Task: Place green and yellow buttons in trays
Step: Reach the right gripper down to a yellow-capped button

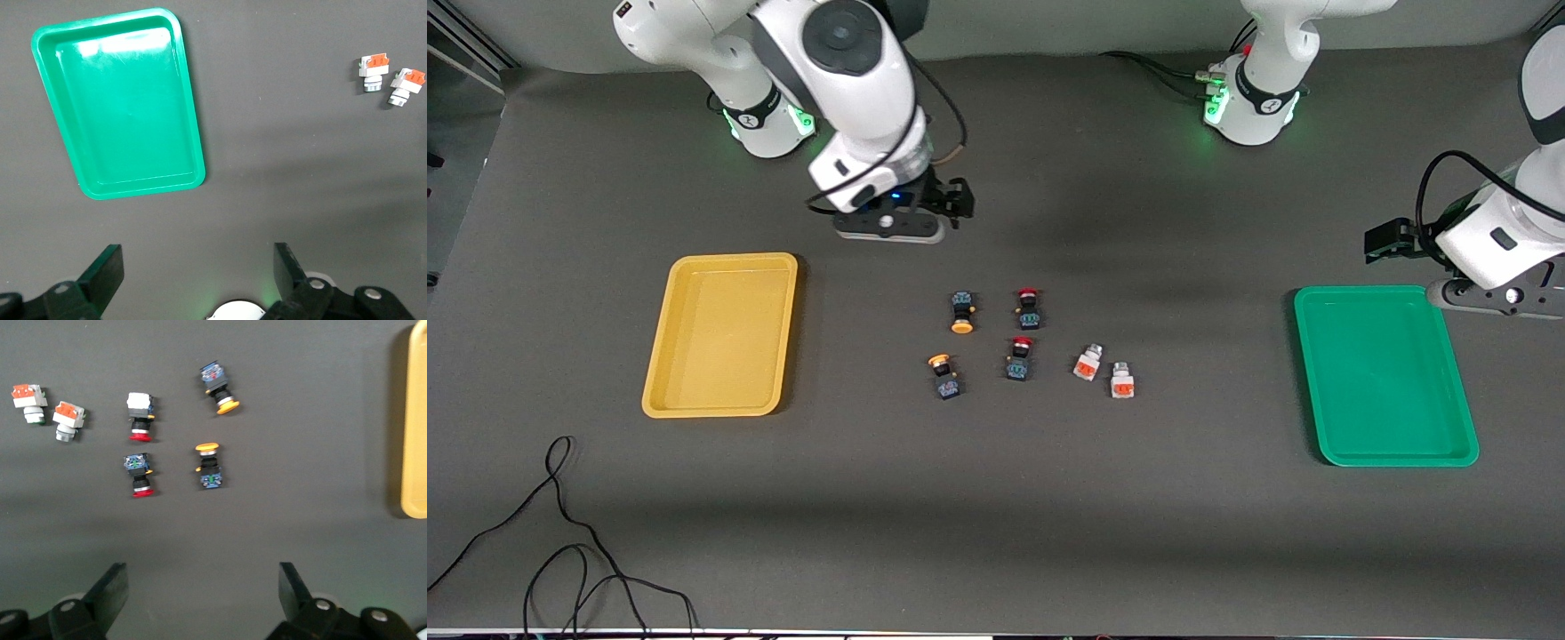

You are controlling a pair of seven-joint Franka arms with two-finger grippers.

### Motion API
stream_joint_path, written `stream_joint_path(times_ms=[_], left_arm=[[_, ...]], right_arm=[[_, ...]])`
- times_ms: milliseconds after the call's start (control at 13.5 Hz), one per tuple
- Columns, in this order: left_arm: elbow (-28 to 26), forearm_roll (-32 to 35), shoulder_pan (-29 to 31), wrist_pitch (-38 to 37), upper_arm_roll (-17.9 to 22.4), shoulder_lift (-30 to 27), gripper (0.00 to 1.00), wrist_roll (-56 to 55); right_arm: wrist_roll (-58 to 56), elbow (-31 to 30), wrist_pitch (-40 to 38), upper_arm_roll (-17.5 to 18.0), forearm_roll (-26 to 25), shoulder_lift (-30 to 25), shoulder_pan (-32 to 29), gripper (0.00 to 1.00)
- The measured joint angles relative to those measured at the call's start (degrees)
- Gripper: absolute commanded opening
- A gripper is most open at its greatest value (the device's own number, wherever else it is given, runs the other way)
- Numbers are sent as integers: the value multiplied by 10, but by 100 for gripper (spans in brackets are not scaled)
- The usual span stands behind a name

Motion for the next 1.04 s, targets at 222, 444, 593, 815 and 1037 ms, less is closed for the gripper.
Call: stream_joint_path(times_ms=[222, 444, 593, 815, 1037], left_arm=[[1, -2, 0, 1, 0, 0, 100, 0], [3, -27, 0, 1, 0, 2, 100, 0], [5, -31, 5, 1, 0, 7, 100, 0], [5, -32, 12, 1, 1, 15, 100, 1], [5, -34, 13, 1, 1, 19, 100, 1]], right_arm=[[0, -80, 113, -3, 0, 13, 2, 100], [0, -149, 221, -7, 0, 51, 2, 100], [0, -157, 277, -8, 0, 97, 2, 100], [0, -156, 347, -9, -2, 164, 2, 100], [0, -143, 374, -9, -15, 211, 2, 100]])
